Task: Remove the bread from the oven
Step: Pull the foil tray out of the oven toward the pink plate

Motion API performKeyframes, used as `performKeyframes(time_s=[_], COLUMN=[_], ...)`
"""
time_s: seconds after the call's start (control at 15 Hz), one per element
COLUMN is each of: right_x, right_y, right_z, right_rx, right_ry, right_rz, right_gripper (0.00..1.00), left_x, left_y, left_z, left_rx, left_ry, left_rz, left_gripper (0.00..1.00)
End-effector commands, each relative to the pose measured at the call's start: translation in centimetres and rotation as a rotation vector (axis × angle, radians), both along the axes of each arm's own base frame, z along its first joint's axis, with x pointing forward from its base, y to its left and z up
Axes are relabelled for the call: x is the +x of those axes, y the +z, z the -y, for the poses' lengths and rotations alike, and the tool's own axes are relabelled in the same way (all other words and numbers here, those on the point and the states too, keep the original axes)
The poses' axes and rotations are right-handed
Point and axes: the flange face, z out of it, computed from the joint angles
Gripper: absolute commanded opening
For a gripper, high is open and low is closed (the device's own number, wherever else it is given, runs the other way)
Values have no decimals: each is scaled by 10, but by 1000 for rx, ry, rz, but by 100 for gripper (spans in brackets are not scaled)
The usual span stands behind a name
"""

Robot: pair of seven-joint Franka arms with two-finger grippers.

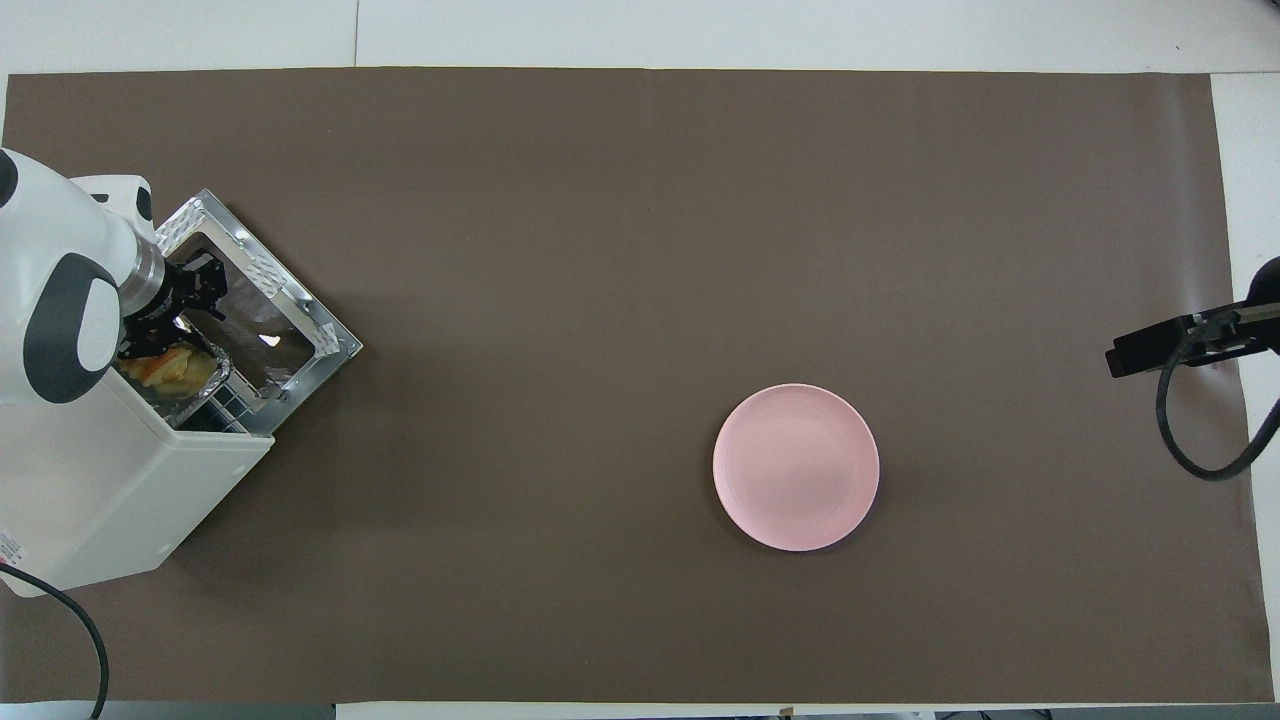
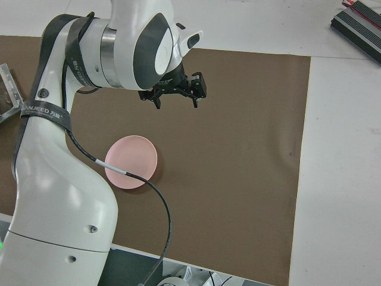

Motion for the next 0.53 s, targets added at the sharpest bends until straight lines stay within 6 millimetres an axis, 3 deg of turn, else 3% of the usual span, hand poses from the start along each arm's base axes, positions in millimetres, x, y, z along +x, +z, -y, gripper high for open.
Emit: performKeyframes(time_s=[0.0, 0.13, 0.2, 0.33, 0.47], right_x=[-1, 0, 0, 0, -1], right_y=[1, 1, 0, 0, 0], right_z=[3, 5, 5, 3, 0], right_rx=[12, 14, 14, 15, 15], right_ry=[0, -5, -8, -5, 3], right_rz=[-7, -2, -1, -1, -4], right_gripper=[100, 100, 100, 100, 100], left_x=[7, 27, 38, 49, 38], left_y=[22, 44, 55, 78, 81], left_z=[10, 40, 66, 137, 214], left_rx=[57, 59, 59, 10, -17], left_ry=[-72, -109, -141, -216, -334], left_rz=[7, 18, 24, 74, 98], left_gripper=[0, 0, 0, 0, 0])
